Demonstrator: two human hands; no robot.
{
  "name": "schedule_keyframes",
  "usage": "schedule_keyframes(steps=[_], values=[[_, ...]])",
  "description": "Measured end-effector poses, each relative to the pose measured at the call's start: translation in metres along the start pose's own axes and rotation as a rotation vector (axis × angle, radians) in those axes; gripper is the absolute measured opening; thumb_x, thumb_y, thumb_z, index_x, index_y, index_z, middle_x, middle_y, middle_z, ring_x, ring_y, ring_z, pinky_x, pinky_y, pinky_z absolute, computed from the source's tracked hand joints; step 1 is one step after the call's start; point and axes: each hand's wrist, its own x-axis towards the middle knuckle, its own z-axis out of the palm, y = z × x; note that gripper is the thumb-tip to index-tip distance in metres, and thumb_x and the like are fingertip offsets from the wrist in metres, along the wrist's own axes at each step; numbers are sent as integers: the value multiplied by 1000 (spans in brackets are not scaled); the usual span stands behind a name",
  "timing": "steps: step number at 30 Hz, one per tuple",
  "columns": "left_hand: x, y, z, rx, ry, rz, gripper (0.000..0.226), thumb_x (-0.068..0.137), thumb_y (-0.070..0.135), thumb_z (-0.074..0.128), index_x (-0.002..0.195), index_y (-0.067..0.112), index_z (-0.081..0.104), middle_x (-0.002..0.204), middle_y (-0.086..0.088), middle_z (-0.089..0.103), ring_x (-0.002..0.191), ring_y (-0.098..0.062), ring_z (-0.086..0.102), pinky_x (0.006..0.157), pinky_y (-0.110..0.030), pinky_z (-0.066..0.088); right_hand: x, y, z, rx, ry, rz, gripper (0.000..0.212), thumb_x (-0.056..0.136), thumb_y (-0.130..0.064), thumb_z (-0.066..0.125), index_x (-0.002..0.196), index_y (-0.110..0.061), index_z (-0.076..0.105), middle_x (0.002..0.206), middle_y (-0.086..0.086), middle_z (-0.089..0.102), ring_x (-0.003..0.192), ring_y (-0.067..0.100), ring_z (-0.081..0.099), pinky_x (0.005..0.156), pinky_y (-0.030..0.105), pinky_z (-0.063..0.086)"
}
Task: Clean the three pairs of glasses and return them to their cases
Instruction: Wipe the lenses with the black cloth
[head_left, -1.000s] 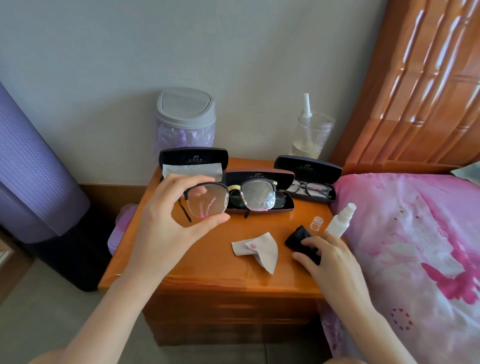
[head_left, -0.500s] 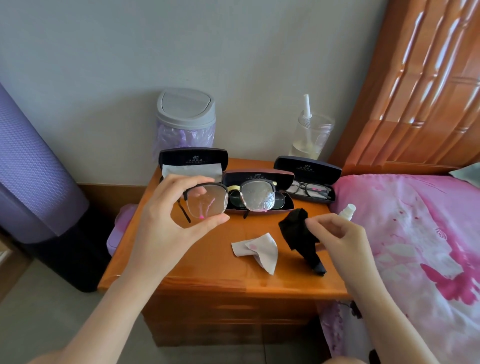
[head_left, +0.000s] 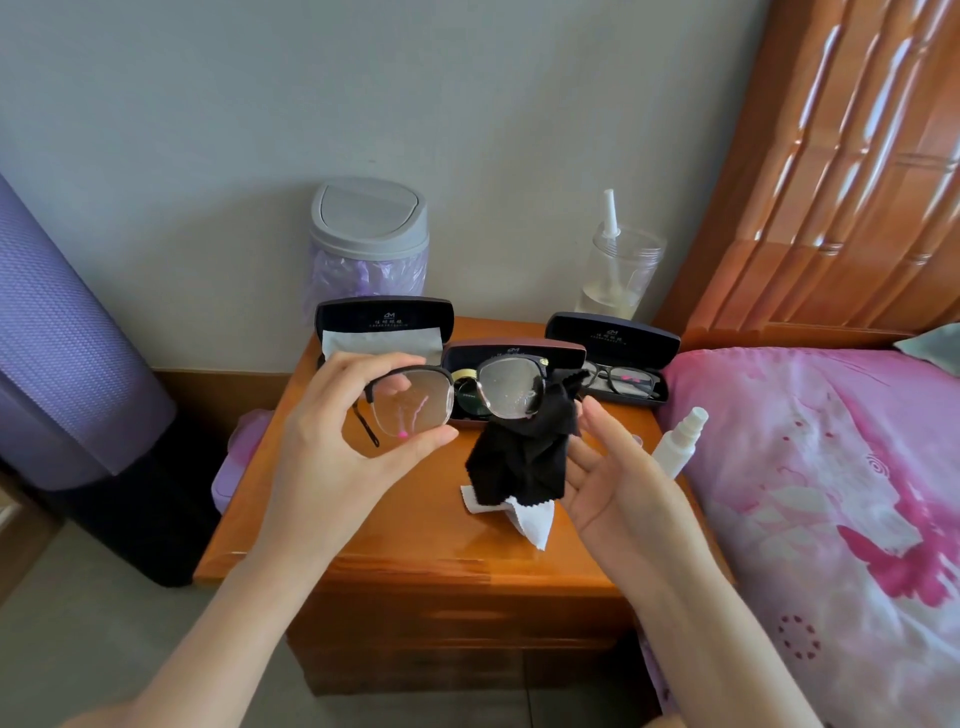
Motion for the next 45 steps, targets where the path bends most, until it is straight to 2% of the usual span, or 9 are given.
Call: schedule_keyframes(steps=[6,12,18,20,24,27,33,40,45], values=[[-1,5,-1,14,15,8,52,71,49,74,115,28,55,101,18,56,98,10,52,90,-2,37,1,5,15,-52,-7,-48,31,75,-17,63,103,-4,63,95,13,73,88,24,72,79,32,58],[-3,11,2,28,7,10,54,69,47,75,114,24,56,101,14,56,101,16,49,87,2,35,6,7,28,-67,102,-51,30,80,-6,70,107,-3,58,114,30,64,91,27,72,95,39,51],[-4,13,1,0,-36,-21,58,67,52,76,113,24,55,107,20,54,104,12,50,86,1,37,11,5,28,-126,119,-50,31,75,-12,74,103,-10,61,105,16,72,86,19,73,76,34,53],[-3,16,0,-24,-84,-34,56,66,56,69,112,26,56,109,23,54,107,11,50,86,1,37,12,5,26,-176,131,-79,50,69,-17,78,114,-7,60,107,12,72,94,22,72,90,40,53],[1,25,-6,-252,-151,-267,44,79,60,48,110,33,63,107,23,64,108,5,55,83,-1,38,14,1,30,-336,116,-178,35,75,-19,75,107,-10,68,101,7,75,98,21,70,100,42,48],[8,28,-9,-356,-175,-352,31,92,48,49,106,27,68,99,19,70,102,5,61,81,-1,40,16,-1,36,-433,105,-242,41,77,-23,74,114,-8,67,103,5,74,102,20,68,100,43,48],[14,32,-9,-418,-201,-423,12,84,18,64,91,21,73,83,10,75,82,1,69,68,-4,47,18,0,44,-545,83,-359,25,86,-20,67,108,-8,71,95,4,76,92,13,71,88,29,56],[9,31,-6,-463,-173,-496,11,81,14,67,90,18,72,78,6,76,80,-2,71,66,-7,49,20,7,48,-470,100,-411,19,91,-17,60,103,-8,72,86,3,76,81,12,72,74,21,57],[7,29,-4,-503,-123,-575,9,82,11,67,87,16,72,76,3,75,76,-3,71,63,-7,49,21,6,47,-514,41,-426,20,95,-15,55,107,-10,70,91,4,76,86,13,72,76,23,57]])
